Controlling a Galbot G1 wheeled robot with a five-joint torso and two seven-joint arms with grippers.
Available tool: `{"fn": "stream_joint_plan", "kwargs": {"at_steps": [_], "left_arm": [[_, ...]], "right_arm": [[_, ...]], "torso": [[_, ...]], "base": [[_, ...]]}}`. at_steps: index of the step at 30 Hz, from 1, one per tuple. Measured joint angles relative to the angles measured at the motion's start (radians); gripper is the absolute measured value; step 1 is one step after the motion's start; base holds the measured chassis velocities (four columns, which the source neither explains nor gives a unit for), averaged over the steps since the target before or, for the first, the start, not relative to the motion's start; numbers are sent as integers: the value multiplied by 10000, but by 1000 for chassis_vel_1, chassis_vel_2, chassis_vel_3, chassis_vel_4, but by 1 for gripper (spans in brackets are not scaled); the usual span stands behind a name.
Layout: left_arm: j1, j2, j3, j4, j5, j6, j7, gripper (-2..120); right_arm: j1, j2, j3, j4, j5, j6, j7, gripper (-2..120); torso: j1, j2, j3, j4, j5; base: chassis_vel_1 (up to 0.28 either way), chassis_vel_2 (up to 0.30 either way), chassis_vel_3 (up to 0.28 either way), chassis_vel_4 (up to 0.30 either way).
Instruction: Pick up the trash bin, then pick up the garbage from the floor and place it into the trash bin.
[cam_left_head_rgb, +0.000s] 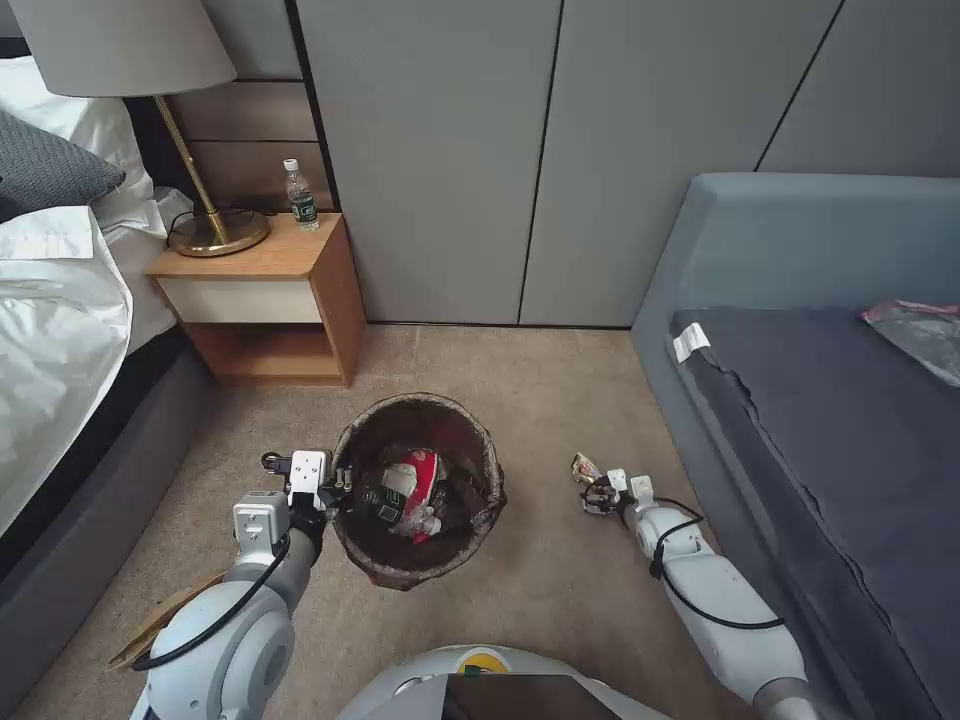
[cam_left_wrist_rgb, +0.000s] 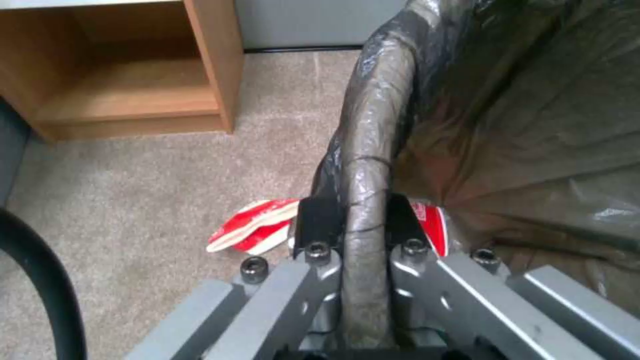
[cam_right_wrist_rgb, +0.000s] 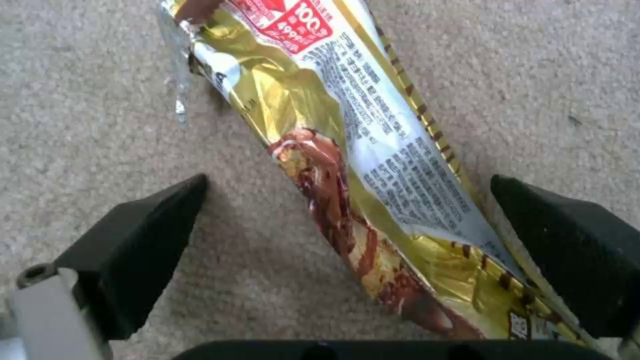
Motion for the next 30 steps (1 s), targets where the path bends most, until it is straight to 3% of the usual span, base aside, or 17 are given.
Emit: {"fn": "stream_joint_plan", "kwargs": {"at_steps": [30], "left_arm": [[-12, 19, 54, 78, 6, -18, -1, 2]], "right_arm": [[-148, 174, 68, -74, -155, 279, -107, 30]], "torso": [[-1, 2, -2, 2, 3]], "base": [[0, 0, 0, 0]]}}
